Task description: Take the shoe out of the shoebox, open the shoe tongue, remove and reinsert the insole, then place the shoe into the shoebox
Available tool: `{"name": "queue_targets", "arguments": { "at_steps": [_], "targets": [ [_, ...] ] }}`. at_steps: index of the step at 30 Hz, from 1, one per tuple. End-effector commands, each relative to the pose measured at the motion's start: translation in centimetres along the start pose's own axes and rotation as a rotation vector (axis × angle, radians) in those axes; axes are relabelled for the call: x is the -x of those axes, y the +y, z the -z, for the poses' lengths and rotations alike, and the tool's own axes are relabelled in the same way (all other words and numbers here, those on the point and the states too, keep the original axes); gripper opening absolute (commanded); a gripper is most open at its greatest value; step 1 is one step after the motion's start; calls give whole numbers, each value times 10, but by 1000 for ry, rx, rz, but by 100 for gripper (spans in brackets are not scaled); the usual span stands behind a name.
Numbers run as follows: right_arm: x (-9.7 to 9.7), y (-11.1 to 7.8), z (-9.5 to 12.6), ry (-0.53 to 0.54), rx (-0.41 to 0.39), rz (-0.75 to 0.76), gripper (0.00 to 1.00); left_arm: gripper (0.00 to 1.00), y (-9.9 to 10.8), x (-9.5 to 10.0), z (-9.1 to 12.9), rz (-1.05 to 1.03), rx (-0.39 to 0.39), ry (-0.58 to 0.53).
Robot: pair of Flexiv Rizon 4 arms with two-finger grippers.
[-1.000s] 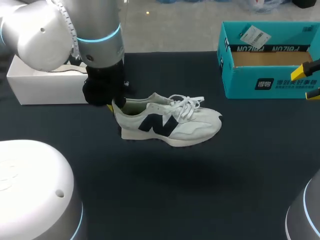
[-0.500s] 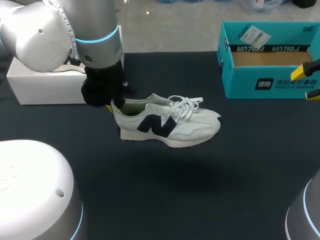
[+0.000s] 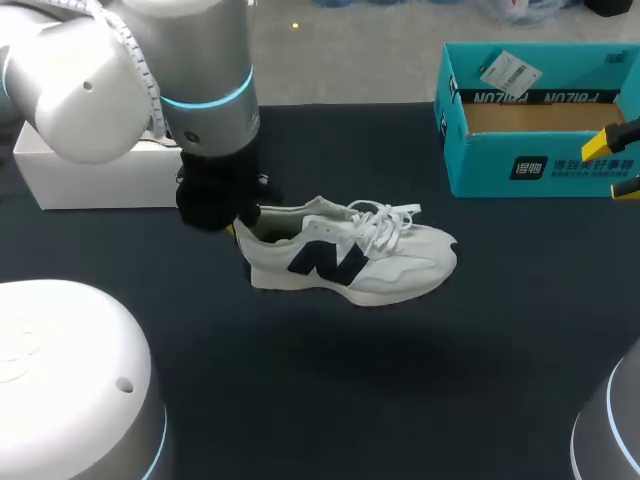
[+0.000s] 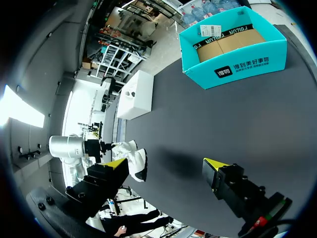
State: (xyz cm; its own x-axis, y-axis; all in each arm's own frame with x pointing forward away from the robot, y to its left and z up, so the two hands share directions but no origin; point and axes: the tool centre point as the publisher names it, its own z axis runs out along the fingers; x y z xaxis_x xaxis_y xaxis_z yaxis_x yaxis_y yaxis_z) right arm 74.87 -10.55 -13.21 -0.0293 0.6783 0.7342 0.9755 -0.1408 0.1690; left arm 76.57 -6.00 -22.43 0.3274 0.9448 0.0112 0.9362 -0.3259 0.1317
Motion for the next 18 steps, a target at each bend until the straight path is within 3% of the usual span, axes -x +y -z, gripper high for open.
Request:
{"name": "queue_targets", "arguments": {
  "at_steps": [1, 8, 18],
  "targets": [
    [0, 0, -1, -3, -1, -2, 100, 0, -1, 5, -5, 9, 14, -3],
    [0, 0, -1, -3, -1, -2, 100, 0, -2, 6, -35, 17, -21, -24],
    [0, 0, -1, -3, -1, -2, 100, 0, -7, 11, -86, 5, 3, 3]
  ]
}}
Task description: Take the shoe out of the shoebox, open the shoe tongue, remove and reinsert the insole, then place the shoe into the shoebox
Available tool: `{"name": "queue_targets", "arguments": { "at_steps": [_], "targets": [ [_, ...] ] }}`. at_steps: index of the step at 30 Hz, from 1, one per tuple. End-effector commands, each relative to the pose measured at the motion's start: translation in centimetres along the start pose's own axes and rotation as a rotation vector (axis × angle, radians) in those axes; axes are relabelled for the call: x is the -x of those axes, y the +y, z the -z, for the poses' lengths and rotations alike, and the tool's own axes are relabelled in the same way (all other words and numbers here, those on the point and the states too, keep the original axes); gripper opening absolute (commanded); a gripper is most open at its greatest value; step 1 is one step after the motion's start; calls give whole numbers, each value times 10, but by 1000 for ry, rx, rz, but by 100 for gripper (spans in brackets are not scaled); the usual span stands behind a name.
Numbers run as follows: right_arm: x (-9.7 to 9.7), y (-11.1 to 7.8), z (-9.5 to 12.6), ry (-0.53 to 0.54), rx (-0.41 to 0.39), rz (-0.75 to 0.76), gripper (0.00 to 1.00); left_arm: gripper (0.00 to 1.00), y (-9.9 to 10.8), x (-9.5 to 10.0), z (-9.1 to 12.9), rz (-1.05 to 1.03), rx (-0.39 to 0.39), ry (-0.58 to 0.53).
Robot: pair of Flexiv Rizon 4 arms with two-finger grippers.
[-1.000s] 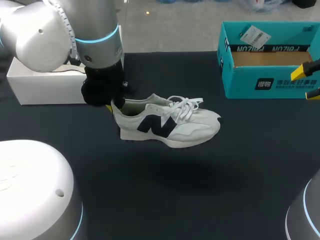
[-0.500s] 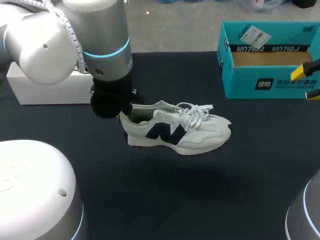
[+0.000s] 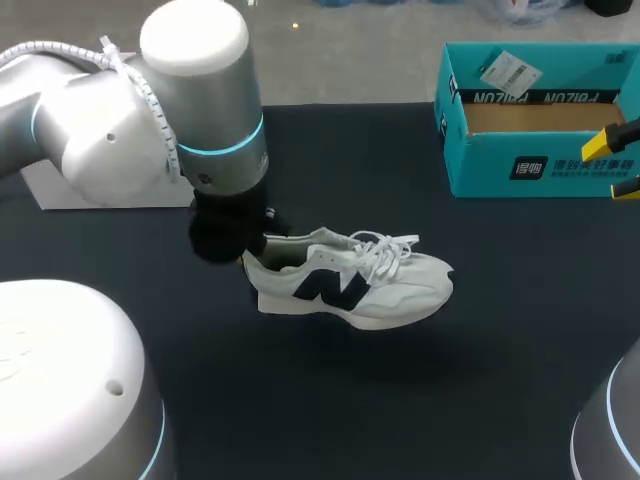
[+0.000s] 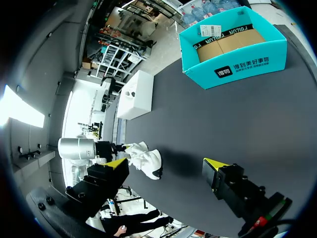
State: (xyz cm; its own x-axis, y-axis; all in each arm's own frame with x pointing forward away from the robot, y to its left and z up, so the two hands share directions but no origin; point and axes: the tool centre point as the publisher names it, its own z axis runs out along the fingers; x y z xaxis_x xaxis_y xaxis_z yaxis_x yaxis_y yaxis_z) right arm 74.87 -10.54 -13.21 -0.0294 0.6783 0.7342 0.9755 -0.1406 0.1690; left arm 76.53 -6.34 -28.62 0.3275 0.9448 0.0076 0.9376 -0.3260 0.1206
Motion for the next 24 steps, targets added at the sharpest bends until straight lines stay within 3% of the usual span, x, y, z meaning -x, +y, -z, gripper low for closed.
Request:
{"name": "queue_targets", "arguments": {
  "at_steps": [1, 12, 22, 23, 24],
  "targets": [
    [0, 0, 0, -3, -1, -2, 100, 0, 0, 7, -31, 8, 12, 19],
    [0, 0, 0, -3, -1, -2, 100, 0, -5, 10, -95, 5, -19, 8],
    [0, 0, 0, -3, -1, -2, 100, 0, -7, 12, -112, -41, -59, 32],
    [0, 0, 0, -3, -1, -2, 100, 17, -7, 13, -111, -47, -64, 33],
    [0, 0, 0, -3, -1, -2, 100, 49, -7, 13, -110, -58, -71, 34]
  ]
}}
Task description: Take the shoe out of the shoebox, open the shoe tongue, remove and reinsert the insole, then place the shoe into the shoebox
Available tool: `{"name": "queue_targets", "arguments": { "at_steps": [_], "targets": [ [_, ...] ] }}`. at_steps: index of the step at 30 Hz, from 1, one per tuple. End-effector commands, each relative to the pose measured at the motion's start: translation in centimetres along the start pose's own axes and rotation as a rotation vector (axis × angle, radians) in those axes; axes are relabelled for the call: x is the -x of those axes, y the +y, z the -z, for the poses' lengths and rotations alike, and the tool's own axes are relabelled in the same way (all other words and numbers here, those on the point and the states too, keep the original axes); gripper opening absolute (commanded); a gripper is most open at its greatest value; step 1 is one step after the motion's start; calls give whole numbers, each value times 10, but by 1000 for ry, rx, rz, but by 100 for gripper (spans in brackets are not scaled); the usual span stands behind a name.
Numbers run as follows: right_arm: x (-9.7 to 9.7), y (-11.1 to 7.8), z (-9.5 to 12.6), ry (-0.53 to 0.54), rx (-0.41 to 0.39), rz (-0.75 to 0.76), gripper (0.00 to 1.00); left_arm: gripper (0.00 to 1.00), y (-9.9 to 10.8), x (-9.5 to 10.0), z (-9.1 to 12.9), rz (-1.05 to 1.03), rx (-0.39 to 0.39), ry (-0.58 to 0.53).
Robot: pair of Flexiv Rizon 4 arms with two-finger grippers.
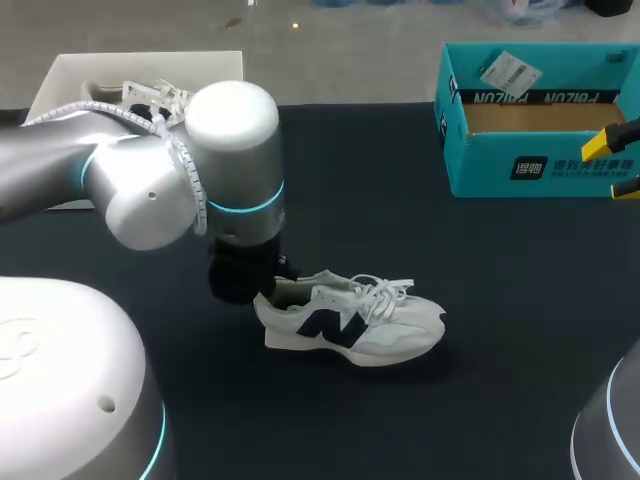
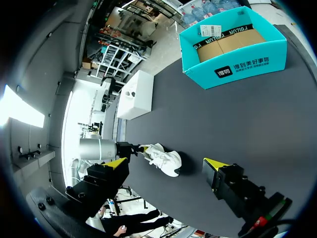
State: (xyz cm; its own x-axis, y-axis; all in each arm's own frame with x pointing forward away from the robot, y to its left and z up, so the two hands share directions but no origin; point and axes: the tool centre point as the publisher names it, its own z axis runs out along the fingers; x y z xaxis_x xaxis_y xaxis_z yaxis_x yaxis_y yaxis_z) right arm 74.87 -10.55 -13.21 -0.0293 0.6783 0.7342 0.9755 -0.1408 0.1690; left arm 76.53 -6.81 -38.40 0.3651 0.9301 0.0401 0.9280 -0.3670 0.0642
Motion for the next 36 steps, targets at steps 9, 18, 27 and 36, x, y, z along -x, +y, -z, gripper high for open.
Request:
{"name": "queue_targets", "arguments": {
  "at_steps": [9, 18, 27, 36],
  "targets": [
    [0, 0, -1, -3, -1, -2, 100, 100, -2, 15, 30, -55, 1, -31],
    [0, 0, -1, -3, -1, -2, 100, 100, -12, 15, 79, 37, 42, -172],
    [0, 0, -1, -3, -1, -2, 100, 100, -26, 5, 100, 372, 148, -499],
    [0, 0, -1, -3, -1, -2, 100, 100, -29, -6, 104, 355, 129, -727]
  ]
}}
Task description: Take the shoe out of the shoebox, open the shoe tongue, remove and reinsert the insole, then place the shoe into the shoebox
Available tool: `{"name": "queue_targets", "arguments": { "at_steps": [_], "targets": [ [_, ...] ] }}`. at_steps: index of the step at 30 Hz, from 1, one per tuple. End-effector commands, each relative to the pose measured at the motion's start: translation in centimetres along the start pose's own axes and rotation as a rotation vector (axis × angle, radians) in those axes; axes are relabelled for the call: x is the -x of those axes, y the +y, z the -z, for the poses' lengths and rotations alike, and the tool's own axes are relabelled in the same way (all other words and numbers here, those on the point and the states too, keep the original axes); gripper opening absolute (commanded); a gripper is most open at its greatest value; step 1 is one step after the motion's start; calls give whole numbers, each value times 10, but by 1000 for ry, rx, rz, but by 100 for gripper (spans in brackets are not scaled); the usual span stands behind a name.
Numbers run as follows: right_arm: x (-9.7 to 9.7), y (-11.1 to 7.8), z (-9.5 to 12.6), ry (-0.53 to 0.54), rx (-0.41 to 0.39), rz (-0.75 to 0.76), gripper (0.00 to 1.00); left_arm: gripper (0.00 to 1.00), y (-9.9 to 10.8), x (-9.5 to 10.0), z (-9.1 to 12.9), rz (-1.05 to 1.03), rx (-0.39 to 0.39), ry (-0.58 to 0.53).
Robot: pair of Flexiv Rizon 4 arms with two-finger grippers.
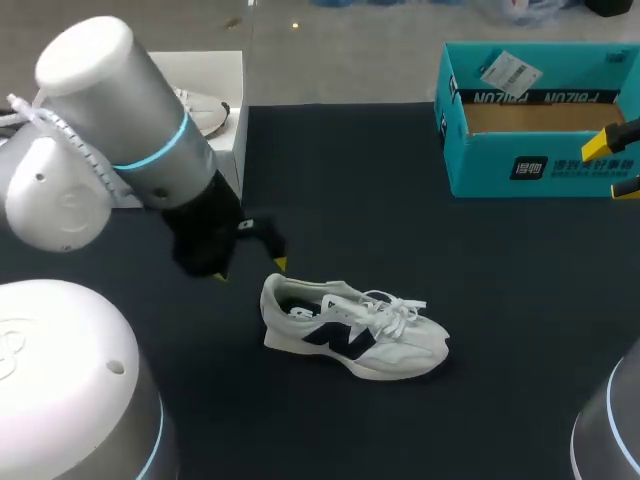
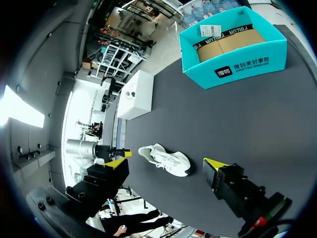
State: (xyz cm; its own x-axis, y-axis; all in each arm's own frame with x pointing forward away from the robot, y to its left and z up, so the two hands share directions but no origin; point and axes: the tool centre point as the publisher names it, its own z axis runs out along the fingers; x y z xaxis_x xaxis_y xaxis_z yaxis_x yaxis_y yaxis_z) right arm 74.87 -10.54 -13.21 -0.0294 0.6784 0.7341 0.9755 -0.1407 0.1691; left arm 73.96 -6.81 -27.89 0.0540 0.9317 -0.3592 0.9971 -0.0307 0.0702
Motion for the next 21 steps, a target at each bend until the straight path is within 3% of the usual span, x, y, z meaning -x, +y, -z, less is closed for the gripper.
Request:
{"name": "queue_targets", "arguments": {
  "at_steps": [1, 8, 10, 14, 19, 21],
  "targets": [
    [0, 0, -1, -3, -1, -2, 100, 100, -7, -14, 3, 22, 10, -350],
    [0, 0, -1, -3, -1, -2, 100, 100, -7, -14, 3, 22, 10, -350],
    [0, 0, -1, -3, -1, -2, 100, 100, -5, -9, 9, 137, -159, -475],
    [0, 0, -1, -3, -1, -2, 100, 100, 5, -13, 19, 333, -329, -586],
    [0, 0, -1, -3, -1, -2, 100, 100, 13, -18, 26, 407, -466, -572],
    [0, 0, -1, -3, -1, -2, 100, 100, 18, -20, 30, 415, -466, -575]
  ]
}}
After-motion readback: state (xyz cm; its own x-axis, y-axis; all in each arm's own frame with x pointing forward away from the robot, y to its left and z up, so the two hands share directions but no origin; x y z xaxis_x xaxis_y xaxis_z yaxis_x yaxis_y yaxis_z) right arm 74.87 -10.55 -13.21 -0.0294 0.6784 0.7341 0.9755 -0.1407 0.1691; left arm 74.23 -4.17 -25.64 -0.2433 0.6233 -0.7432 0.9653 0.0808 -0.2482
